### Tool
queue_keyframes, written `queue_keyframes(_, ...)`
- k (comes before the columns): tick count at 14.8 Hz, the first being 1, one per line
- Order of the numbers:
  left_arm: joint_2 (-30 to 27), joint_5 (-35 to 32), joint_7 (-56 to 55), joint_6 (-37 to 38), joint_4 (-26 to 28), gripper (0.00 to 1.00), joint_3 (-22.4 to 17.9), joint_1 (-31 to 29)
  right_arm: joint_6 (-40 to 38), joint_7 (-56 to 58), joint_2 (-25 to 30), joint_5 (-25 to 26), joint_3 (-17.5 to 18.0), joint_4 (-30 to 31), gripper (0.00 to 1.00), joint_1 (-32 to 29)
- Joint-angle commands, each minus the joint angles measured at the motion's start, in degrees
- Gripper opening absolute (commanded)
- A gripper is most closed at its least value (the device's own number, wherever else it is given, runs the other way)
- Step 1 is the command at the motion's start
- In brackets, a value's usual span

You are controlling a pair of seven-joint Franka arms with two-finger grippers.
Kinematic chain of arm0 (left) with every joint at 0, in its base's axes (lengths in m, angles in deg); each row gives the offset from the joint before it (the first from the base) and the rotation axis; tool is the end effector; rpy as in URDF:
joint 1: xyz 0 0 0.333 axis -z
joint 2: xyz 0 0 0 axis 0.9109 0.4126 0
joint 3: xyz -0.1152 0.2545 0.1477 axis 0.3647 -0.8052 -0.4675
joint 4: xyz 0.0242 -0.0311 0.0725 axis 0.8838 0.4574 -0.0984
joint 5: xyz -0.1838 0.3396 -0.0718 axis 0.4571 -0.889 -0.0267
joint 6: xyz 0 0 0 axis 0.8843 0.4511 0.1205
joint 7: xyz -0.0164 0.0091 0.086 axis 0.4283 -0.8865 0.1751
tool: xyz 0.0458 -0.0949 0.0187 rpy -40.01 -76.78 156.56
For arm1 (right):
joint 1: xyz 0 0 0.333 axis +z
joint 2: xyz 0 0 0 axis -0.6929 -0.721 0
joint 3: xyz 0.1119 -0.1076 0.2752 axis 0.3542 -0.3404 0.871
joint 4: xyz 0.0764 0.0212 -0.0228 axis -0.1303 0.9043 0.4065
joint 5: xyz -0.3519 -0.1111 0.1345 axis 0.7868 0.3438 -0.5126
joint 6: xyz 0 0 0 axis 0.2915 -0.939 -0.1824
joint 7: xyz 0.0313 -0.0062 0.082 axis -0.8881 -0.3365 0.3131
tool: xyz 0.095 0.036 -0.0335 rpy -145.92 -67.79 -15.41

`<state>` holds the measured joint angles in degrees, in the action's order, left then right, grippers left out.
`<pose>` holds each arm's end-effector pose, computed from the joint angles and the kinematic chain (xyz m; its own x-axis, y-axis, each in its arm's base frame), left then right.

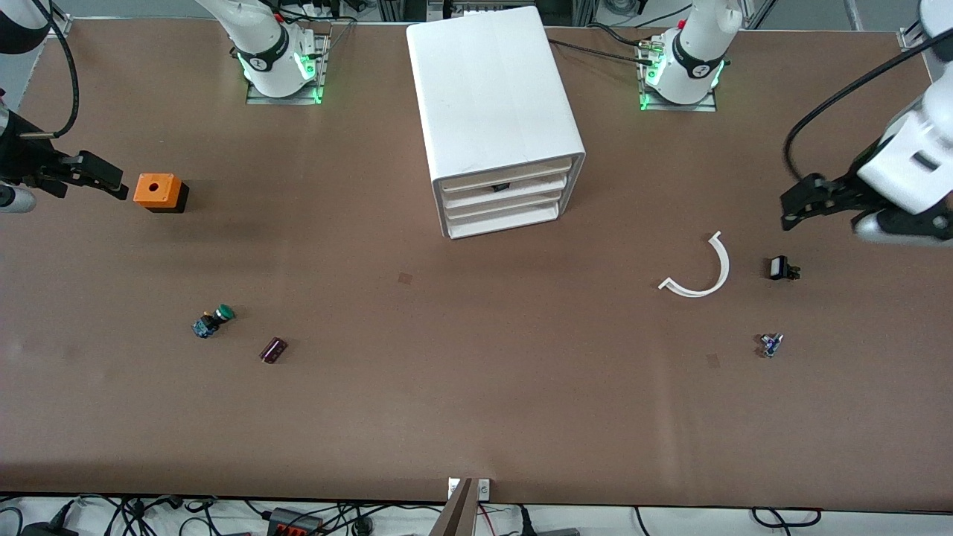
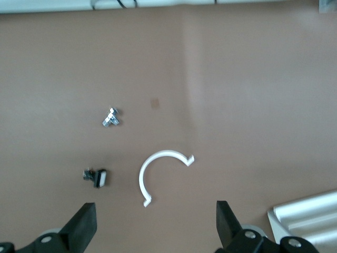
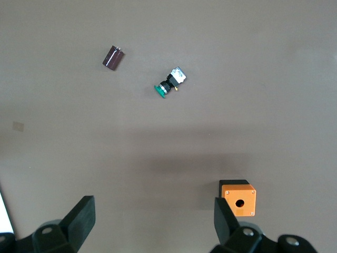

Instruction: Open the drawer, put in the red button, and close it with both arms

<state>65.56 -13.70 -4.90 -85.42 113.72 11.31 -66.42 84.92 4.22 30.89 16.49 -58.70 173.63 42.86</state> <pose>0.5843 -0.0388 0.6252 0.9935 -0.0151 0.1133 -0.0142 -0.9999 -0.0079 0.5514 -0.0385 0.5659 0.9996 -0.0245 -0.0167 -0.0244 -0.9997 0.0066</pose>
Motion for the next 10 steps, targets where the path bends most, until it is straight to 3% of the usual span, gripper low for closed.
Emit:
queue_keyframes(1,-6.9,1.5,1.2,-4.8,9.3,1.0,-0.3,-1.3,0.1,-0.6,1.7,1.1,0.5,1.4,1.0,-0.1)
queue_keyframes(5,-5.5,1.4,1.6,0.4,9.3,1.0,-1.1,0.3,0.7,-0.7,1.7,1.1,0.5,1.2,1.0,-0.1)
queue_keyframes(10,-3.0,1.3,1.5,0.8,8.6,1.0,-0.6,-0.7,0.1,-0.6,1.9,1.1,0.6,0.9,1.0,-0.1)
